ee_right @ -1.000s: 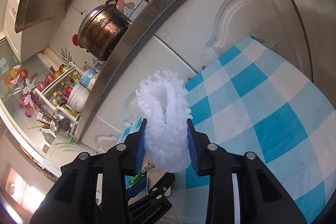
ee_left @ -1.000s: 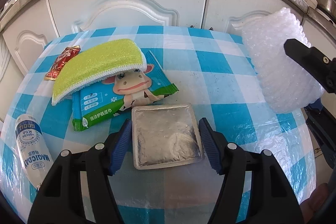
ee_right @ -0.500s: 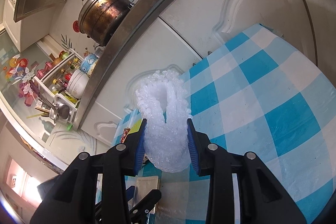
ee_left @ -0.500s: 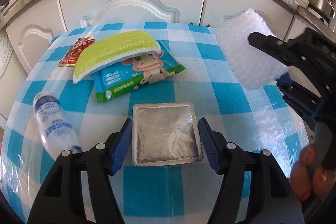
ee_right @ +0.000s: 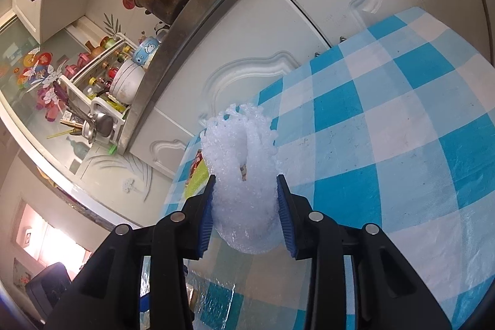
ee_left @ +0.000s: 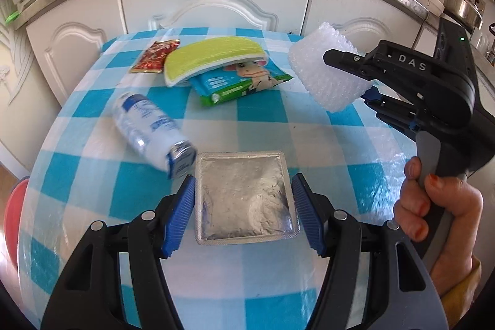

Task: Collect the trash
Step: 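Grasp the silver foil tray with the left tool while the right tool holds the foam net, then carry the foil tray and foam net to the red bucket and release both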

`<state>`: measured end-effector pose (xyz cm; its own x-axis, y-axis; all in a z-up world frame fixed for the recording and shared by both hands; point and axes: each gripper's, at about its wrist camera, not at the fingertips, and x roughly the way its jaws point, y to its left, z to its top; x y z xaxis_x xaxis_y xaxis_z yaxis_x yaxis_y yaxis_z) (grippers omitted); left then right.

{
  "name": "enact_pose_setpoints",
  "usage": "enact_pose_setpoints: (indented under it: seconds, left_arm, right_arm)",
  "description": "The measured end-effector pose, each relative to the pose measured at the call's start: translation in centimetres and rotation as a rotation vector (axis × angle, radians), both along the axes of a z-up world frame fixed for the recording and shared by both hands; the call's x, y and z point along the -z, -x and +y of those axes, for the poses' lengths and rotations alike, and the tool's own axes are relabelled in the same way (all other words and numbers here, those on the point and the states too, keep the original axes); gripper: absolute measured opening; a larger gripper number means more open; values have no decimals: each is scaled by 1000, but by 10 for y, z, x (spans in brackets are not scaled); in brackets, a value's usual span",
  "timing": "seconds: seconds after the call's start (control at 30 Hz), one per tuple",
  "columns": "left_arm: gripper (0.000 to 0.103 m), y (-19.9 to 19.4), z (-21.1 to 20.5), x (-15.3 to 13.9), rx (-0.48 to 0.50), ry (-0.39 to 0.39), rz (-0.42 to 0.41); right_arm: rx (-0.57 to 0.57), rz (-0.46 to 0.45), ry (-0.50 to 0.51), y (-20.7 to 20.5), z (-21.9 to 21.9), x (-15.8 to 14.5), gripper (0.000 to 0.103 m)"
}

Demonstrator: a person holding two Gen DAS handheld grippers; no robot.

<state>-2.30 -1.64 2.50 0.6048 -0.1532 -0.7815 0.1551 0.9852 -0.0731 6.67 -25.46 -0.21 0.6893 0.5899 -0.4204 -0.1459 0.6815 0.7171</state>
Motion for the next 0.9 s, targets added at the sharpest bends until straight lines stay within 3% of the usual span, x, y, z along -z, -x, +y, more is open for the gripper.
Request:
enact_pose_setpoints:
  seconds: [0.5,0.9]
  left_arm:
    - [64,57,103,-13,-103,6,-4]
    - [64,86,200,-11,-237,38,-50]
  right_arm:
    - [-75,3,-40,14,18,9,38]
    - [-13,-53,79,42,38,-2,38]
